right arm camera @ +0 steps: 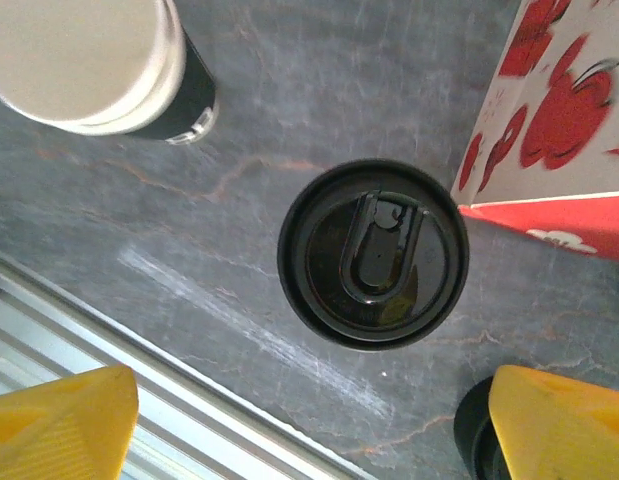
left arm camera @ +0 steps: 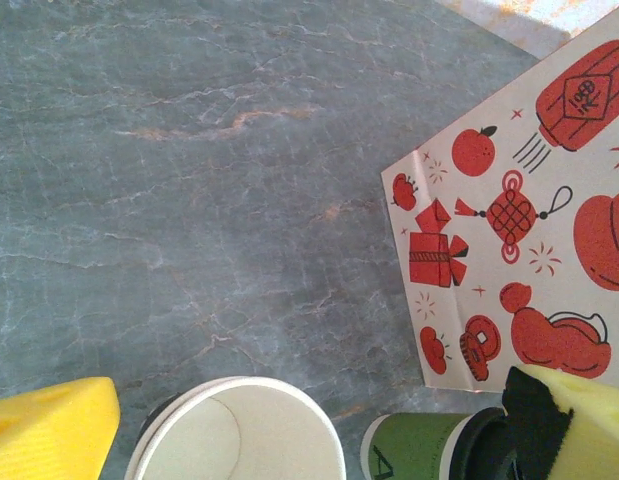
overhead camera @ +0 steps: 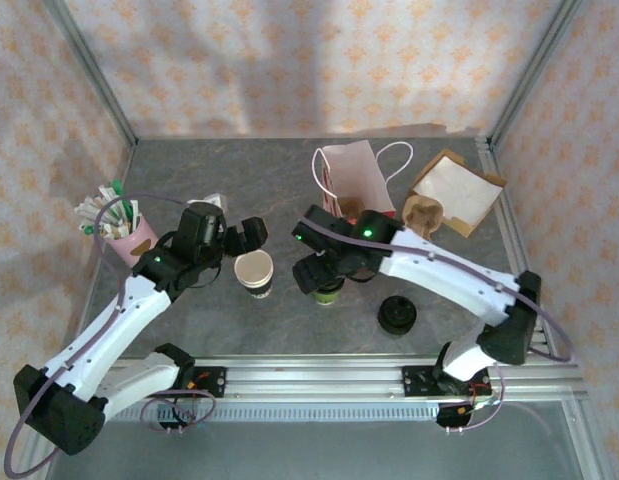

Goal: Pack the takeout coffee

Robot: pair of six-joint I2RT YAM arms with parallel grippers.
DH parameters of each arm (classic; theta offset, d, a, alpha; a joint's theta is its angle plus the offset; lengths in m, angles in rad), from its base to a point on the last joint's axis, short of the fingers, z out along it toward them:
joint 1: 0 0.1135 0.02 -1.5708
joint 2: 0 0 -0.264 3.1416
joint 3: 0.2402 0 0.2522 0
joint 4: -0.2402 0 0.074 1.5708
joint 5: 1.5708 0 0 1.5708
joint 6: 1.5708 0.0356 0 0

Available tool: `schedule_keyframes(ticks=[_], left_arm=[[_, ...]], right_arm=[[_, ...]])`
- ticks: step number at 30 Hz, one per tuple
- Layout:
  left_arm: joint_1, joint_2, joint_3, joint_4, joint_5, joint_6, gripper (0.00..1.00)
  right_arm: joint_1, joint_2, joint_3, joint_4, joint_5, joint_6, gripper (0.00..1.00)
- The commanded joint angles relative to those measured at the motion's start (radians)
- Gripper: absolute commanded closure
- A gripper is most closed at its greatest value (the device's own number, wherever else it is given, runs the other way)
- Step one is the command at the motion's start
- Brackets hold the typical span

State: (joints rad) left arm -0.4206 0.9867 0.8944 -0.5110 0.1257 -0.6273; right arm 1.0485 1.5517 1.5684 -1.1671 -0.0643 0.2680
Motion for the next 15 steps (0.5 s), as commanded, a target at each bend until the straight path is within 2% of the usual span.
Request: schedule_keyframes(ticks=[1,4,6,10,15], left_arm=[[0.017,0.009,-0.014,0.015,-0.007,0.003,0.0],[0.027,0.013,-0.018,0.025,0.009,0.001,0.0],[0.033,0.015,-0.02,0.028,0.013,0.001,0.0],[0.042,0.015,-0.019,0.03,0.025,0.006,0.0],[0.055,0.01,-0.021,0.028,0.034,0.011,0.0]], right_arm=[[0.003,0.034,0.013,-0.071,0.018,-0.017,0.1],[0.002,0.093,0.04,-0.117,0.109,0.0,0.11],[-0.009,0.125,0.048,-0.127,0.116,0.004,0.13],[-0.05,0.149,0.024,-0.079,0.038,-0.004,0.18],[-0.078,0.174,0.036,-0.06,-0.041,-0.024,0.17]])
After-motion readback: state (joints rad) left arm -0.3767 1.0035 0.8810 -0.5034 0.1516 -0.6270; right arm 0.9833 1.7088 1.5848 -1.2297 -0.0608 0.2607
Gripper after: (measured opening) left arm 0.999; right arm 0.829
